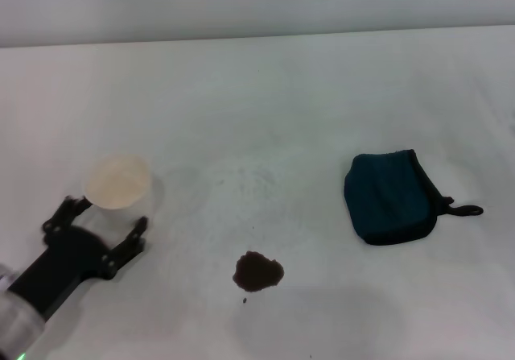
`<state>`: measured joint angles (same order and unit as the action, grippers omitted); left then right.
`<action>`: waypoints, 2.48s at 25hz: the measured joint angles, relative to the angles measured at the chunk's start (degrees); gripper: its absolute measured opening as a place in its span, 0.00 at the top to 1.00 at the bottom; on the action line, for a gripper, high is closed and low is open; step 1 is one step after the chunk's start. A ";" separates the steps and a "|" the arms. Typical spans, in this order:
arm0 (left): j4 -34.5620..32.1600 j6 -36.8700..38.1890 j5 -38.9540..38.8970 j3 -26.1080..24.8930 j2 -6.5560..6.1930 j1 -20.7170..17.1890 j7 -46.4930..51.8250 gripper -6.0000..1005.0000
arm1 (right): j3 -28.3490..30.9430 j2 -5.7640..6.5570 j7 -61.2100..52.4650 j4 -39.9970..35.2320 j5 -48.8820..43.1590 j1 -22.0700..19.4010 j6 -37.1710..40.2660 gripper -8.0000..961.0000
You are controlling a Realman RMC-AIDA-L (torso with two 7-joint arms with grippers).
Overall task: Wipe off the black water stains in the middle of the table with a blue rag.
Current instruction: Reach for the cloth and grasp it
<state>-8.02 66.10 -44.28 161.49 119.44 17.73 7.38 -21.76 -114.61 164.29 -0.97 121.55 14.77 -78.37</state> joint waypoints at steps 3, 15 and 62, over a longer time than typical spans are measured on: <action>0.03 2.06 -0.06 -1.35 -0.09 -2.95 -1.10 0.13 | -0.34 0.00 -1.23 -0.55 -0.02 0.01 -0.01 0.11; 2.29 8.24 -8.64 -2.33 -0.42 -10.18 -2.70 0.13 | -8.02 0.02 -30.35 -11.39 -0.19 -0.26 7.35 0.11; 5.31 11.40 -17.87 -3.50 -0.71 -0.38 -2.30 0.13 | -61.20 -1.15 -159.46 -68.58 -93.41 24.13 -10.43 0.32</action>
<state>-2.72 77.50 -62.15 157.99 118.74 17.35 5.08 -82.96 -115.75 4.83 -69.55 28.14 38.90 -88.80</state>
